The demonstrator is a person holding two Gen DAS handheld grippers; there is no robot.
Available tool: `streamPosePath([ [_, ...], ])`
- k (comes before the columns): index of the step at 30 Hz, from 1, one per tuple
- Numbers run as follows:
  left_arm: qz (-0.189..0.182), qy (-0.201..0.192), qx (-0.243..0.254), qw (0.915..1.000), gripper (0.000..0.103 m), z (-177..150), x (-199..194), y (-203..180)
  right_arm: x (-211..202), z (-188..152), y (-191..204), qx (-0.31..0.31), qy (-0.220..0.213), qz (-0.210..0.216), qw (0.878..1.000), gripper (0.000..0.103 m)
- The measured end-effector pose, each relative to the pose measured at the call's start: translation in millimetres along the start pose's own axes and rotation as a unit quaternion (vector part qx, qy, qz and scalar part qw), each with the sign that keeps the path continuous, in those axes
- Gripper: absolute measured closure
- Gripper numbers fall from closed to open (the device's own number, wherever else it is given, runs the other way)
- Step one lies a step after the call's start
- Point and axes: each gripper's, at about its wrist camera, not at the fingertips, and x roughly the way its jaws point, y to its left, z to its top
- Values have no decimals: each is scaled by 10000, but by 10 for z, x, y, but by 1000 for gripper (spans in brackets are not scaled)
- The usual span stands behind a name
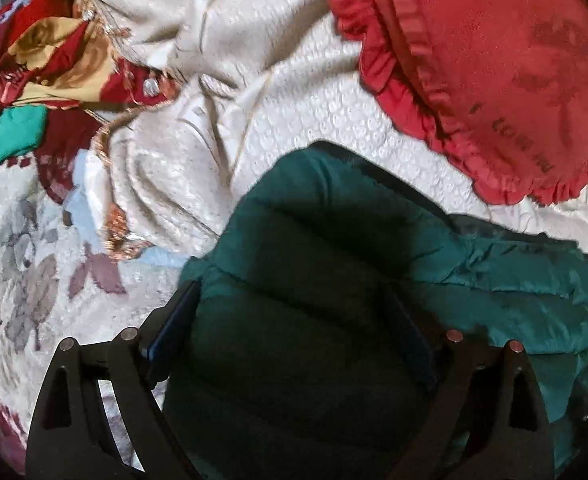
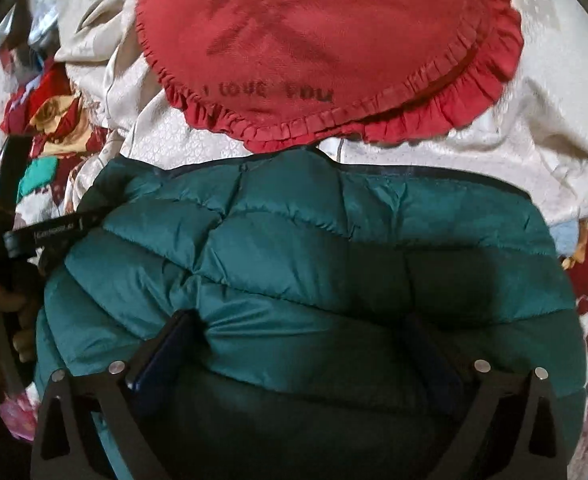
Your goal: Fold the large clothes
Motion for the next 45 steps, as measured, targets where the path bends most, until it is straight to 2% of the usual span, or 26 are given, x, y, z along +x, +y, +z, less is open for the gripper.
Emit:
streamPosePath([
  [2, -167, -301, 120, 9993, 11, -10, -236, -4, -116, 1, -4, 48, -68, -30, 10000, 3],
  [3, -312, -468, 206, 9982, 11, -36, -383, -37, -244, -7, -21, 109, -205, -36, 9997, 6],
  [5, -668, -766, 474, 9937, 11, -161, -695, -154, -478, -37, -65, 199, -554, -32, 9983, 7],
  [8, -946, -801, 924, 9880, 11, -427, -902, -394, -679, -175, -196, 325, -702, -70, 9970, 7],
  [10, -849, -362, 1433, 9854, 11, -593, -756, -651, -529, -316, -304, 374, -285, -48, 9989, 7],
  [11, -593, -76, 1765, 9825, 11, -671, -577, -770, -406, -351, -323, 356, -32, -5, 9994, 6],
  [12, -434, -130, 1895, 9808, 9, -718, -524, -826, -316, -403, -336, 275, 58, 49, 9996, 4],
  [13, -345, -228, 1910, 9807, 6, -729, -518, -845, -293, -435, -327, 171, -57, 52, 9998, 0],
  [14, -302, -193, 1847, 9821, 5, -712, -507, -846, -294, -456, -312, 101, -174, 2, 9998, 0],
  [16, -481, -47, 1585, 9862, 4, -648, -535, -753, -307, -469, -291, 61, -161, -48, 9998, 0],
  [19, -652, -338, 1420, 9871, 4, -574, -706, -495, -440, -410, -298, -12, -139, -30, 9999, 1],
  [22, -515, -631, 1147, 9901, 4, -448, -765, -45, -795, -404, -452, 91, -632, -17, 9980, 1],
  [24, -656, -495, 522, 9952, 4, -387, -664, 384, -966, -437, -646, 298, -753, -11, 9967, 1],
  [25, -887, -302, 70, 9956, 4, -362, -549, 614, -1013, -469, -758, 448, -788, 6, 9959, 1],
  [26, -1057, -138, -179, 9941, 5, -359, -471, 723, -1026, -485, -845, 585, -803, 29, 9950, 1],
  [28, -1527, 318, -645, 9856, 5, -357, -244, 895, -997, -494, -1009, 928, -727, 72, 9930, 1],
  [29, -1745, 446, -705, 9811, 4, -359, -159, 911, -955, -492, -1072, 1116, -649, 134, 9915, 1],
  [31, -1923, 499, -627, 9781, 4, -335, -53, 893, -844, -489, -1139, 1339, -408, 251, 9898, 1],
  [33, -2214, 737, -845, 9687, 0, -305, 134, 936, -681, -503, -1119, 1334, -13, 254, 9907, 1],
  [35, -2506, 920, -1134, 9570, 0, -311, 281, 981, -533, -516, -1020, 1054, 310, 119, 9939, 1],
  [38, -2472, 809, -1048, 9599, 0, -291, 256, 930, -485, -527, -953, 785, 352, 30, 9963, 1],
  [39, -2429, 726, -972, 9624, 5, -297, 235, 903, -492, -524, -965, 800, 348, 67, 9962, 1],
  [40, -2440, 654, -890, 9635, 24, -288, 230, 876, -508, -522, -990, 831, 337, 127, 9959, 1],
  [41, -2474, 543, -742, 9645, 34, -284, 184, 829, -557, -512, -1037, 862, 260, 156, 9958, 1],
  [43, -2239, 297, -480, 9730, 56, -287, 77, 754, -707, -492, -1181, 1005, -98, 4, 9949, 1],
  [45, -2051, 127, -331, 9781, 65, -297, -16, 727, -931, -501, -1433, 1402, -625, -110, 9881, 1],
])
